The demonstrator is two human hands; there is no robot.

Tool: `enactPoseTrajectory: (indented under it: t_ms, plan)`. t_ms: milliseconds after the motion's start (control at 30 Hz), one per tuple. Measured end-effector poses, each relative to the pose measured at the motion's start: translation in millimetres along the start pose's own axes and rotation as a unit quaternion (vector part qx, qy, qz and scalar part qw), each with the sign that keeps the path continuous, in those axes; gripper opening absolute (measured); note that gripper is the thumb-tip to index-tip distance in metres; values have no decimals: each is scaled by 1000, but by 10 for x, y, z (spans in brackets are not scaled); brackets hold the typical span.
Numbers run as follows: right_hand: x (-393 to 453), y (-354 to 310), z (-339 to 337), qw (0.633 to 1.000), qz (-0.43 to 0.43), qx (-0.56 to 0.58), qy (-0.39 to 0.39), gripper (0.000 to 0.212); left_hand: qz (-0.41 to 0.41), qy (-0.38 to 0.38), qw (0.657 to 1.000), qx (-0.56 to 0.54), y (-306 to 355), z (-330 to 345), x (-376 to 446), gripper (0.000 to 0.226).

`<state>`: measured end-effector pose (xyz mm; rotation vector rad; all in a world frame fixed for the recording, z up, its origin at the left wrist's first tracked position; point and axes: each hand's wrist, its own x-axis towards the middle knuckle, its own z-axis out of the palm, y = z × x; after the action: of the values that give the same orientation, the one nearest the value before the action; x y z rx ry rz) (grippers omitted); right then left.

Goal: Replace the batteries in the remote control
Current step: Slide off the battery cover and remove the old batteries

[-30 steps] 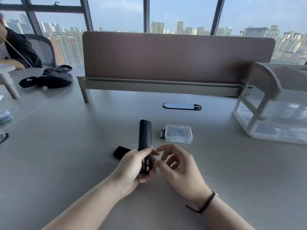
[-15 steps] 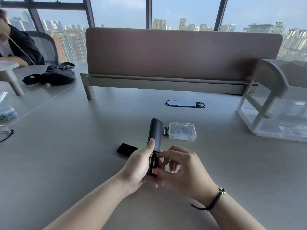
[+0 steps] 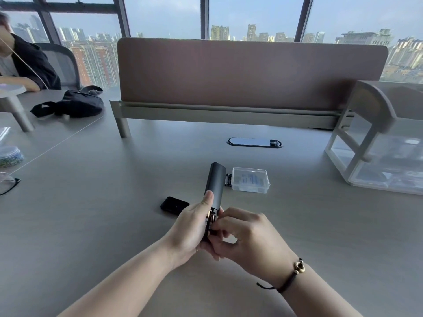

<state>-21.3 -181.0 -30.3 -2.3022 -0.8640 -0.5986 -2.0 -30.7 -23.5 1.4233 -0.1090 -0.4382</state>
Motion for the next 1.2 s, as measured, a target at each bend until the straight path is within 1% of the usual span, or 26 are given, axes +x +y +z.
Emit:
enactPoseTrajectory:
  t_ms: [33,100,200,300,400,500,633,733,833,933,1100,1200]
  plan:
    - [-8,0,10,1000,-7,-10,0,4,0,2,1000,0,1,-1,0,63]
    - [-21,-20,30,1000,-12,-24,2,8,-2,2,1000,0,4,-3,0,63]
    - [-24,-28,60,1000,19,18,13,7,1,4,1000,-2,8,-1,-4,63]
    - [-4,14,52,992,76,93,32,21,10,12,1000,-5,-5,-1,-4,62]
    - [6,12,34,991,83,100,24,29,14,14,1000,-11,-18,-3,7,61]
    - [10,-18,23,990,88,104,21,30,16,14,1000,-10,-21,-3,10,63]
    - [28,-4,-15,983,128,129,21,33,21,-1,1000,14,-34,-5,6,65]
    - [34,-11,-17,980,148,130,27,29,24,4,999,38,-69,-7,14,73]
    - [39,-6,-1,978,161,132,31,25,42,10,998,50,-85,2,17,71]
    - [50,-9,-5,979,156,128,26,23,58,14,996,60,-93,17,21,67]
    - [41,-22,-26,989,99,112,5,28,26,26,999,28,-58,-15,30,63]
    - [18,7,-31,992,83,98,7,25,18,15,999,22,-56,-32,29,60]
